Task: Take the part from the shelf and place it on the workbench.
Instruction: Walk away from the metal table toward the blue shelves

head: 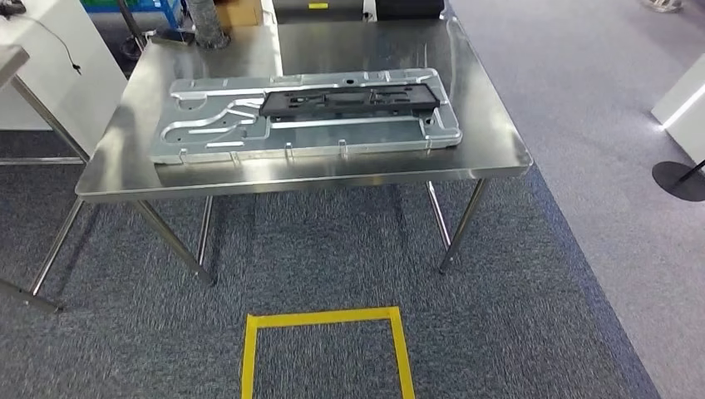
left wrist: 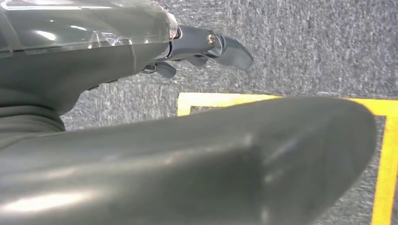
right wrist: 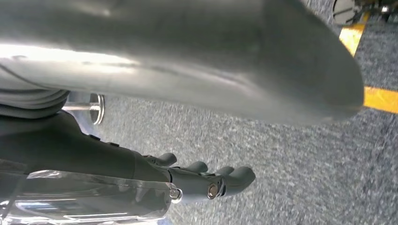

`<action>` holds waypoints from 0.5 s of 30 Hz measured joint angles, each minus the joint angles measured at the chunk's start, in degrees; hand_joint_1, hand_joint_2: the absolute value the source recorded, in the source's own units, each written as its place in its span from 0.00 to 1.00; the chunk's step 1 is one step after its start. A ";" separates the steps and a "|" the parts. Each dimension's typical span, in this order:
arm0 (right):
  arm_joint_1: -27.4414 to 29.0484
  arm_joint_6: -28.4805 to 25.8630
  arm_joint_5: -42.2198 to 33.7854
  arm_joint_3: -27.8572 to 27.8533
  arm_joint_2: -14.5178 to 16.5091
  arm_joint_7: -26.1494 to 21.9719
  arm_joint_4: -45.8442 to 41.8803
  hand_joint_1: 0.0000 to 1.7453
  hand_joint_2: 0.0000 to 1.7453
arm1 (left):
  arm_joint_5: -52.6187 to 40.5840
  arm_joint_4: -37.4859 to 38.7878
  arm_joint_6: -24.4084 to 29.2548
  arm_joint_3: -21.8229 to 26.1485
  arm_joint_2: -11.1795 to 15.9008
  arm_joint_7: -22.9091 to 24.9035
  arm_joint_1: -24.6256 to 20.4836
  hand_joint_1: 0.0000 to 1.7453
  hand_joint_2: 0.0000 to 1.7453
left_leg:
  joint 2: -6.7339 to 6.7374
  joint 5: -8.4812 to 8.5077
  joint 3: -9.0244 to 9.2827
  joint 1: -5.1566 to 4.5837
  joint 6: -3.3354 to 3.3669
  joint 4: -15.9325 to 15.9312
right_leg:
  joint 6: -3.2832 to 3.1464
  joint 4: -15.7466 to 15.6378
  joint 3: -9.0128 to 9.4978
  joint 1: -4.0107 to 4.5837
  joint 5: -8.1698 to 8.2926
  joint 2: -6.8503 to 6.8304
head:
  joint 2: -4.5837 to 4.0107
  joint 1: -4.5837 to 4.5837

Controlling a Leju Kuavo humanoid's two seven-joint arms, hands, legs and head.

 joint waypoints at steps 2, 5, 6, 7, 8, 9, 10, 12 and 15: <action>0.01 0.09 0.02 -0.26 0.02 0.12 0.01 0.00 0.00 | 0.02 0.01 0.04 -0.01 -0.03 -0.05 0.03 0.00 0.00 | 0.24 1.16 -1.03 0.15 0.99 -0.22 | 0.65 0.87 -0.80 -0.19 -1.08 0.18 | 0.00 0.00; 0.05 0.25 -0.03 -0.40 0.13 -0.47 0.06 0.00 0.00 | 0.14 0.01 0.28 0.00 -0.03 -0.05 0.00 0.00 0.00 | 0.43 3.04 -3.20 0.25 1.90 -0.33 | 1.28 9.11 -3.48 -0.55 -8.92 0.39 | 0.00 0.01; 0.03 0.29 -0.07 -0.45 0.18 -0.91 0.08 0.00 0.00 | 0.19 0.01 0.40 0.01 -0.03 -0.04 0.01 0.00 0.00 | 0.43 3.64 -4.00 0.20 1.90 -0.24 | 1.45 12.70 -4.22 -0.67 -10.86 0.40 | -0.01 0.01; 0.00 0.28 -0.09 -0.52 0.21 -1.39 0.08 0.00 0.00 | 0.25 0.01 0.51 0.01 -0.03 -0.02 0.02 0.00 0.00 | 0.45 4.22 -4.85 0.17 1.82 -0.09 | 1.60 15.22 -4.37 -0.76 -11.48 0.40 | 0.00 0.01; -0.02 0.27 -0.11 -0.60 0.24 -1.88 0.08 0.00 0.00 | 0.32 0.01 0.59 0.01 -0.03 0.02 0.02 0.00 0.00 | 0.46 4.74 -5.71 0.16 1.71 0.15 | 1.69 15.86 -3.60 -0.84 -10.70 0.39 | 0.00 0.01; -0.04 0.26 -0.10 -0.66 0.24 -2.31 0.08 0.00 0.00 | 0.42 0.01 0.62 0.02 -0.03 0.06 0.03 0.00 0.00 | 0.46 5.18 -6.56 0.18 1.57 0.45 | 1.70 14.38 -1.83 -0.91 -9.09 0.39 | 0.00 0.01; -0.09 0.26 -0.05 -0.70 0.24 -2.74 0.08 0.00 0.00 | 0.52 0.01 0.64 0.02 -0.04 0.09 0.03 0.00 0.00 | 0.45 5.55 -7.38 0.19 1.41 0.81 | 1.60 11.03 0.89 -0.95 -7.47 0.39 | 0.01 0.01; -0.34 0.28 0.09 -0.72 0.25 -3.37 0.08 0.00 0.00 | 0.65 0.01 0.66 0.03 -0.11 0.13 0.03 0.00 0.00 | 0.45 6.22 -8.66 0.09 0.90 1.51 | 1.19 2.63 6.61 -0.79 -6.70 0.39 | 0.01 0.01; -0.54 0.29 0.21 -0.72 0.33 -3.85 0.10 0.00 0.00 | 0.59 0.01 0.55 0.03 -0.22 0.12 -0.04 0.00 0.00 | 0.51 7.45 -9.32 0.08 -0.12 1.72 | 0.42 -1.98 8.77 -0.45 -7.24 0.43 | -0.01 -0.01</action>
